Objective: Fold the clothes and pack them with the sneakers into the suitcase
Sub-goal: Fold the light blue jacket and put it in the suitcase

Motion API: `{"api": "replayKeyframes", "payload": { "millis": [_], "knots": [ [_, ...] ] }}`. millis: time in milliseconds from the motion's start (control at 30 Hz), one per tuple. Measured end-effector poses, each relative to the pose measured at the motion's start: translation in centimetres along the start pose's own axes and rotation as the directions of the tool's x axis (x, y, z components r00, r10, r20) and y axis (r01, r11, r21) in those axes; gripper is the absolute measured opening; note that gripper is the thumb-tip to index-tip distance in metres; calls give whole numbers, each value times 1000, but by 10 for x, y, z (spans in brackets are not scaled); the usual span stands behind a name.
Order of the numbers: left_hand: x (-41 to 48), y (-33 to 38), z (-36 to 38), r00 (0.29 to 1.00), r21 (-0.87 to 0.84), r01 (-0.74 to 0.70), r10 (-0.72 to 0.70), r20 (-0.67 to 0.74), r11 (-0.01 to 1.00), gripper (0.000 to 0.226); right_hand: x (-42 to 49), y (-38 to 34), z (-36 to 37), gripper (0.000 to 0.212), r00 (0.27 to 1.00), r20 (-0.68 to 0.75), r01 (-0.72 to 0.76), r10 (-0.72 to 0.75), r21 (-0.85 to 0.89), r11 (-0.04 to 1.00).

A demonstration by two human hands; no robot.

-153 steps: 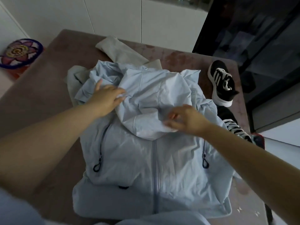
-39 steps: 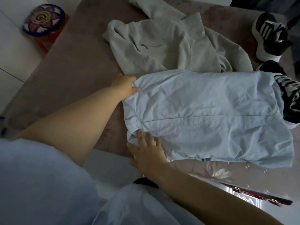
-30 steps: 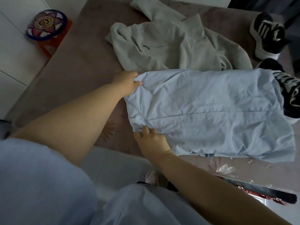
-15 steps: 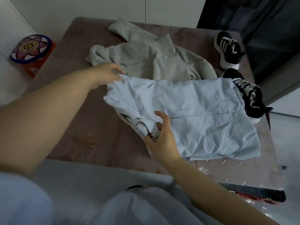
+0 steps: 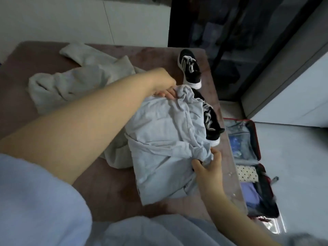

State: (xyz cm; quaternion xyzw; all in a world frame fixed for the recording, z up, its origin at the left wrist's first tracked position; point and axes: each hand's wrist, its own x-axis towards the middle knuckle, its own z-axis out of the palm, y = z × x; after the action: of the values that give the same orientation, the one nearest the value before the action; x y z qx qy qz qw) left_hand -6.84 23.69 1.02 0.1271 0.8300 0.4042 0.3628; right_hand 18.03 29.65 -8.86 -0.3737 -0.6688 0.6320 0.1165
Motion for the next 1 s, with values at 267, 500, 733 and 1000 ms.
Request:
{"api": "replayKeyframes", "payload": {
  "millis": [267, 500, 733, 1000],
  "knots": [
    [30, -34, 80, 960, 452, -243, 280, -14, 858, 34, 42, 18, -54, 38, 985, 160, -4, 57, -314, 950],
    [-53, -89, 38, 557, 583, -468, 734, -389, 664, 29, 41, 15, -60, 65, 904, 316, 428, -289, -635, 643],
    [-51, -120, 24, 847, 470, -308, 464, -261, 827, 77, 28, -2, 1, 60, 302, 738, 941, -603, -332, 65],
    [-51, -129, -6, 962, 145, -137, 167, -217, 980, 59, 47, -24, 23, 22, 493, 674, 866, -550, -323, 380]
  ]
}}
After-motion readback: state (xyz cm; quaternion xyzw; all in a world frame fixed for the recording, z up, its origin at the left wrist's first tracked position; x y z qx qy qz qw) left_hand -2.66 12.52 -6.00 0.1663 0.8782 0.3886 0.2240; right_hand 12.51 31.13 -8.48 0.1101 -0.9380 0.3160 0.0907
